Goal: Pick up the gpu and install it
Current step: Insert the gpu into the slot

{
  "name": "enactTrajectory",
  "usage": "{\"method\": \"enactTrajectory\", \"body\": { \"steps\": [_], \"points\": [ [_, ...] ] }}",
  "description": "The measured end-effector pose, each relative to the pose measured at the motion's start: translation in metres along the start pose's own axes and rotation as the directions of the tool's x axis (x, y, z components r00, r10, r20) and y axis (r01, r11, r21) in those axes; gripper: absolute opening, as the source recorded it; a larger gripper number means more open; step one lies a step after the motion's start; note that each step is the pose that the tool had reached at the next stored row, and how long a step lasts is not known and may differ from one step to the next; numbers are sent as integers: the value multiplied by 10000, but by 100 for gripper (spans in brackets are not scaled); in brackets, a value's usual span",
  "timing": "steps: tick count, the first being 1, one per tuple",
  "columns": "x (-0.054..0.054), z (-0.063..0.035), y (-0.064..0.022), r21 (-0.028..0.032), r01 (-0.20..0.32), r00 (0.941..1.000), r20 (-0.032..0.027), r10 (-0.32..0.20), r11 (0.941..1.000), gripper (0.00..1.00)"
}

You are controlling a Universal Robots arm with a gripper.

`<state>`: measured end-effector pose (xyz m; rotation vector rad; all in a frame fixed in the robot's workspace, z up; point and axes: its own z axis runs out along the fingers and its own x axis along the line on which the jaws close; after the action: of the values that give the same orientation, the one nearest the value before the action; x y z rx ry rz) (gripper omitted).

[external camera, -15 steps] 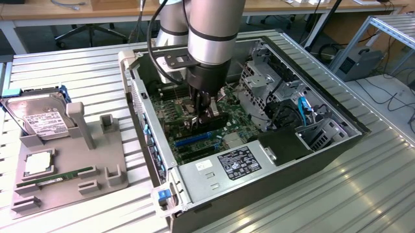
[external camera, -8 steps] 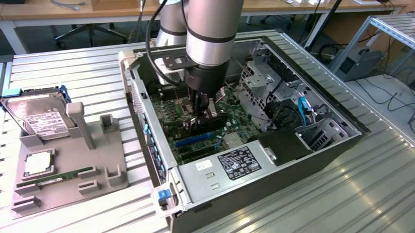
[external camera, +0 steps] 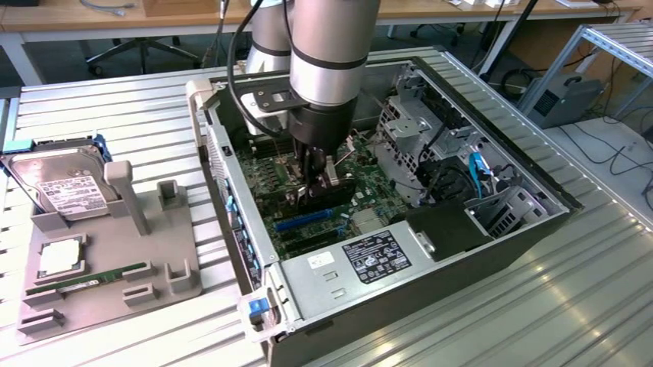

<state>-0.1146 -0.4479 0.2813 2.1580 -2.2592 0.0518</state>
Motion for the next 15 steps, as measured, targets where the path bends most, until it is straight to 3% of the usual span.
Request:
{"method": "enactTrajectory", "body": {
  "steps": [15],
  "points": [
    [-10, 41, 26, 0, 0, 10000, 1, 0, 10000, 27]
  ]
}}
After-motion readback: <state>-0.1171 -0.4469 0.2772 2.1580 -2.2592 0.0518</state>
